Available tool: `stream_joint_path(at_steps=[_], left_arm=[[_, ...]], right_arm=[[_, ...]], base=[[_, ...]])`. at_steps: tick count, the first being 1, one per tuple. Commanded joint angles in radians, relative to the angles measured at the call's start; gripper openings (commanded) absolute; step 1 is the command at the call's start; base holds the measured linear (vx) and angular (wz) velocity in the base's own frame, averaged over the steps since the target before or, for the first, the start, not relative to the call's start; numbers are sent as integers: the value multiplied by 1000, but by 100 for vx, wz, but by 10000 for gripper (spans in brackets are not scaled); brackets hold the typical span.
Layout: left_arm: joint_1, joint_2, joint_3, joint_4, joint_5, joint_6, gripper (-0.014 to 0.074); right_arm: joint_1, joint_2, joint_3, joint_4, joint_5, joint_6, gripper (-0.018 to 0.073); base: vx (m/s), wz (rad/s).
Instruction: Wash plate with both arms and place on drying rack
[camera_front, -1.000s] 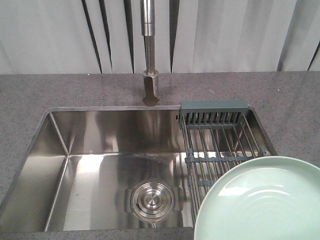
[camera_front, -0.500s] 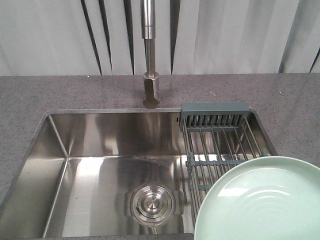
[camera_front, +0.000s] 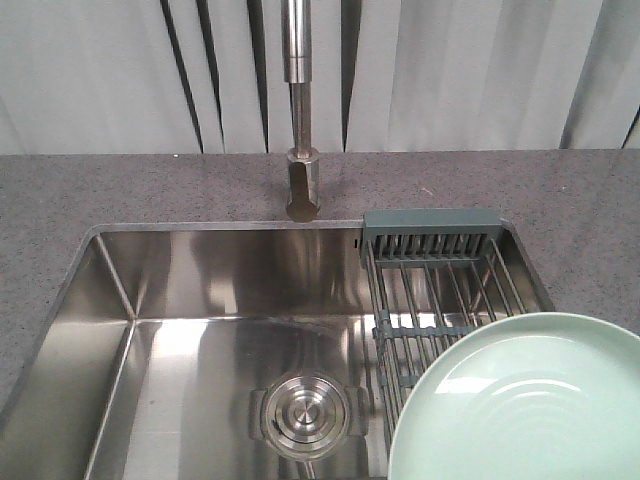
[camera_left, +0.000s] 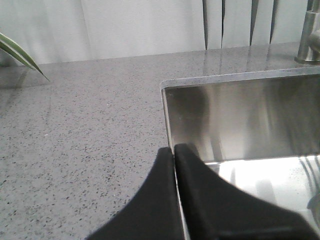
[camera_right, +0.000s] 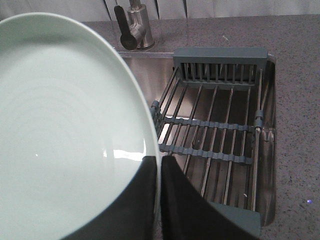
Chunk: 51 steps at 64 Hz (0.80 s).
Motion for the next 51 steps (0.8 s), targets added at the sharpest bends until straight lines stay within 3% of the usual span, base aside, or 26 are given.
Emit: stream_joint_path(at_steps=[1,51], left_arm=[[-1,-15,-24,-2,-73,-8,-6],[-1,-15,-24,-2,-73,-8,-6]], right_arm=[[-4,12,-23,7,-74,0,-1],[-4,12,-23,7,-74,0,-1]], base=[[1,0],[0,0]])
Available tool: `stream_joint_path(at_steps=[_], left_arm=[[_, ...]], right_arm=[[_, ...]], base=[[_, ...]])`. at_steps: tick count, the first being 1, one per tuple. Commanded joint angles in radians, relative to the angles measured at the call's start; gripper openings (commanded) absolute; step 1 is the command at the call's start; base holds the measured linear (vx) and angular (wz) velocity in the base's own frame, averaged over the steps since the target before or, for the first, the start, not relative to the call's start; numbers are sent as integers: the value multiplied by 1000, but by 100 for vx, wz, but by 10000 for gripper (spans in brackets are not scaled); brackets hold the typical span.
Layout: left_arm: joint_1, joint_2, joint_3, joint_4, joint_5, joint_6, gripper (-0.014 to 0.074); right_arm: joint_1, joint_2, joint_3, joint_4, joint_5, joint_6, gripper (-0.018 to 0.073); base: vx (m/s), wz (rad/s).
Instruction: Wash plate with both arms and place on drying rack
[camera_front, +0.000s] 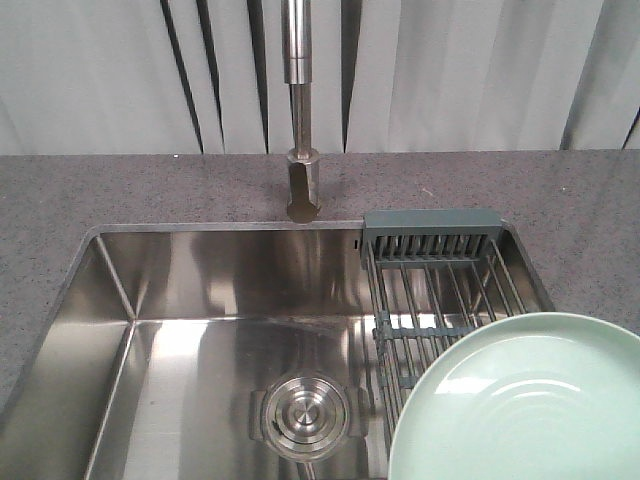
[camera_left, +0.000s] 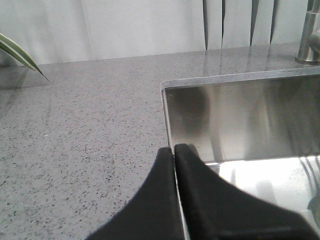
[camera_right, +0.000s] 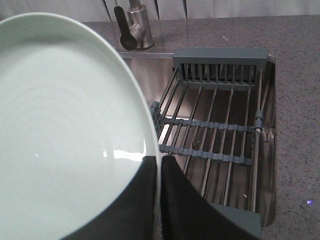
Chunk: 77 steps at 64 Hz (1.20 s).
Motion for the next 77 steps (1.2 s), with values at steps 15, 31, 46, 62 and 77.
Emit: stream_joint_path(at_steps=[15,31,46,62,77], left_arm=[[-1,-15,-24,-2,-73,-8,-6],[-1,-15,-24,-2,-73,-8,-6],[-1,-15,-24,-2,-73,-8,-6],[-1,-15,-24,-2,-73,-8,-6],[-1,-15,-24,-2,-73,-8,-6]], right_arm=[[-4,12,-23,7,-74,0,-1],[-4,12,-23,7,-74,0,-1],[-4,12,-23,7,-74,0,-1],[-4,12,-23,7,-74,0,-1],[-4,12,-23,7,-74,0,-1]], base=[[0,0],[0,0],[0,0],[0,0],[0,0]])
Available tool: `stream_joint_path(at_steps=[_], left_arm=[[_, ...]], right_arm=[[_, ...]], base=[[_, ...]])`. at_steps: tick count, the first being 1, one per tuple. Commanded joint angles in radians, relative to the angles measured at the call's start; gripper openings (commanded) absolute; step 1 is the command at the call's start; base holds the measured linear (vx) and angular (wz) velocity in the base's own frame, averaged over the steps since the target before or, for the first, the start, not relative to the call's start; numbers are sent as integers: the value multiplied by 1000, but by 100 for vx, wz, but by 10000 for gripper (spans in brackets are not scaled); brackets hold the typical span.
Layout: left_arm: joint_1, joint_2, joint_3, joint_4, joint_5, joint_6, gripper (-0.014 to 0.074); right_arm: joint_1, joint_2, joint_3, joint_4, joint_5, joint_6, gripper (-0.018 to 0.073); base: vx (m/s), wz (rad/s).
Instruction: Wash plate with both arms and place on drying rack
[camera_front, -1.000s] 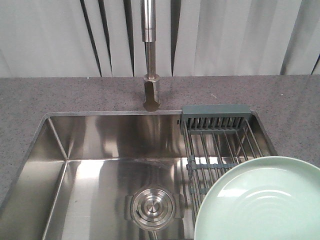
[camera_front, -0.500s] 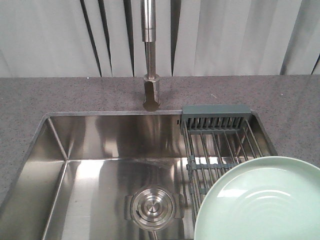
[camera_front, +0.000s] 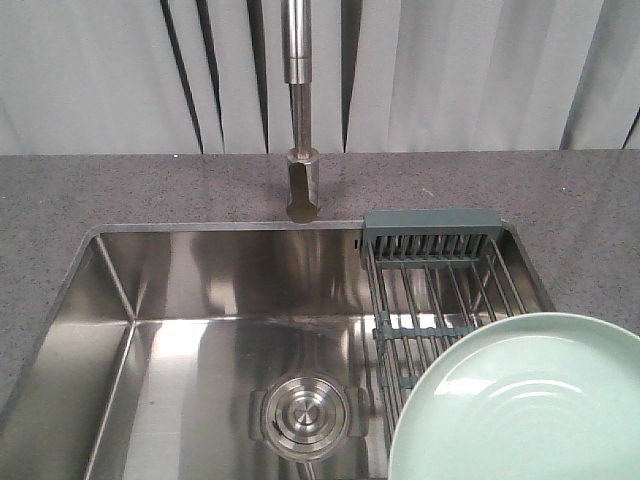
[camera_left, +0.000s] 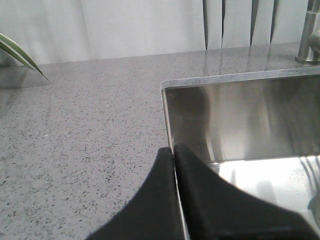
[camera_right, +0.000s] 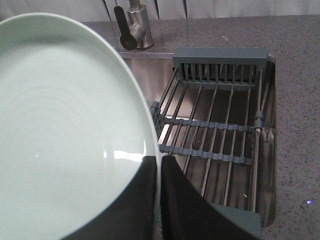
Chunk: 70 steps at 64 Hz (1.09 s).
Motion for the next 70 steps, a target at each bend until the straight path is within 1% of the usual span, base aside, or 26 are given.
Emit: stream_joint_path(at_steps=[1,12,16,18,20,23,26,30,32,37,42,48,51,53,55,57,62,65,67,70], left_arm=[[-1,-15,-24,-2,-73,-8,-6],[-1,-15,-24,-4,-89,-9,-6],[-1,-15,-25,-37,-108,-36,-6],[-1,-15,-26,-72,-115,-62,-6],[-1,-15,-30,-117,-120,-107,-6],[-1,-15,-32,-189,-127,-197,-6],[-1,-15,-32,-264,-127,-266,-6],[-1,-15,-31,-316,-124,-328,-6],[-1,-15,-31,-326,-124,-335,-6],[-1,-15,-31,-324,-128,-339,-6],[-1,-15,-31,-325,-164,-342,-6],[-1,-15,-31,-350,-200,-385,-6],[-1,-15,-31,-398,-222,-428,-6],[-1,-15,-31,-435,-243,-471,-6],[-1,-15,-31,-479,-258,-507,-6],[-1,-15,-32,-540,-276,-548,-6],[-1,-15,-40,-667,-304,-612,-6],[-1,-15,-63,-725,-304,-626,-6],[-1,-15,-82,-736,-301,-626,-6],[-1,-14,-122,-731,-298,-618,-6]], right_arm=[[-4,12,-23,7,-74,0,-1],[-4,12,-23,7,-74,0,-1],[-4,12,-23,7,-74,0,-1],[-4,12,-23,7,-74,0,-1],[-4,12,-23,7,-74,0,-1],[-4,12,-23,7,-74,0,-1],[-4,12,-23,7,-74,0,-1],[-4,12,-23,7,-74,0,-1],[-4,12,-23,7,-74,0,-1],[-4,12,-23,7,-74,0,-1],[-4,12,-23,7,-74,0,-1],[-4,12,-23,7,-74,0,-1],[-4,12,-23,7,-74,0,-1],[-4,12,-23,7,-74,0,-1],[-4,12,-23,6,-74,0,-1],[-4,12,-23,6,-74,0,-1],[-4,12,-23,6,-74,0,-1],[-4,12,-23,6,-74,0,-1],[-4,12,-23,6,-74,0,-1],[-4,12,-23,6,-74,0,-1]], base=[[0,0],[0,0],[0,0],[0,0],[0,0],[0,0],[0,0],[0,0],[0,0],[0,0],[0,0],[0,0],[0,0],[0,0],[0,0],[0,0],[0,0],[0,0],[0,0],[0,0]])
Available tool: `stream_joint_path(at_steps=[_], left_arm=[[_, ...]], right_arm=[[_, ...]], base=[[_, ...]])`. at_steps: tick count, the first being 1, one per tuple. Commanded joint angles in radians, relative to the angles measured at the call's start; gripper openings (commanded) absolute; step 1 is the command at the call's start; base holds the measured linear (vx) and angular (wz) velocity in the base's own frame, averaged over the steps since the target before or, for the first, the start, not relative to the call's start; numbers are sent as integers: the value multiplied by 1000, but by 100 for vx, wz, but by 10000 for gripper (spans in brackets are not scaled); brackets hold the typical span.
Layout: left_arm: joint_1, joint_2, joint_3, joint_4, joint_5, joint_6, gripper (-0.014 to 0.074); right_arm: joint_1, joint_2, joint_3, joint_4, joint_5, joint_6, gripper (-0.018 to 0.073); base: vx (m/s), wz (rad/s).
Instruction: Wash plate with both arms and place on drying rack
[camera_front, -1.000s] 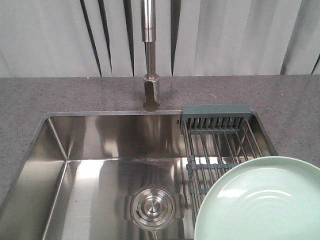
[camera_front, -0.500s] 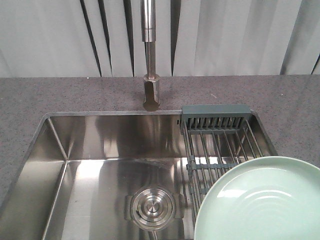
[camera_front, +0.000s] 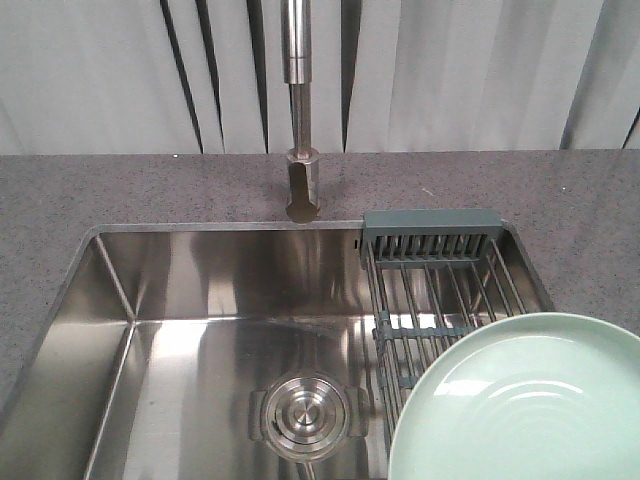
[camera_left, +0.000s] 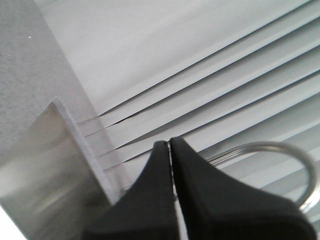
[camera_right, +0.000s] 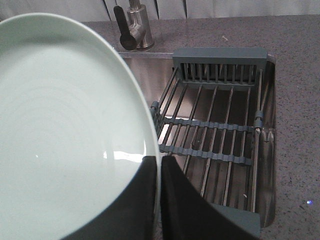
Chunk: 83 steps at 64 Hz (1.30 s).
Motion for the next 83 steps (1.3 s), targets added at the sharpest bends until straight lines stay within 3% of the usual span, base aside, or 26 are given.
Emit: stream_joint_path(at_steps=[1,15,29,41,47,52,59,67,73,83], left_arm=[[-1,-13,-102,-53,-78,-11,-6],[-1,88,-310,-10,-54,157,-1],[-1,352,-517,-14,138,454,53],[-1,615,-657,-45,267,615,154],[-1,738,-730,-134,343,755,230],[-1,859,-789,-252,417,904,287],[-1,1022,-875,-470,516,1149,344],[-1,1203,-954,-698,613,1354,361],[-1,1317,-1021,-792,687,1458,361],[-6,1492,-1153,-825,802,1505,361]], right_arm=[[-4,12,-23,6,-74,0,-1],[-4,12,-23,6,-74,0,-1],[-4,12,-23,6,-74,0,-1],[-4,12,-23,6,-74,0,-1],[-4,12,-23,6,-74,0,-1],[-4,12,-23,6,-74,0,-1],[-4,12,-23,6,-74,0,-1],[-4,12,-23,6,-74,0,-1],[-4,12,-23,6,-74,0,-1],[-4,12,-23,6,-74,0,-1]], base=[[0,0],[0,0],[0,0],[0,0],[0,0],[0,0],[0,0],[0,0],[0,0],[0,0]])
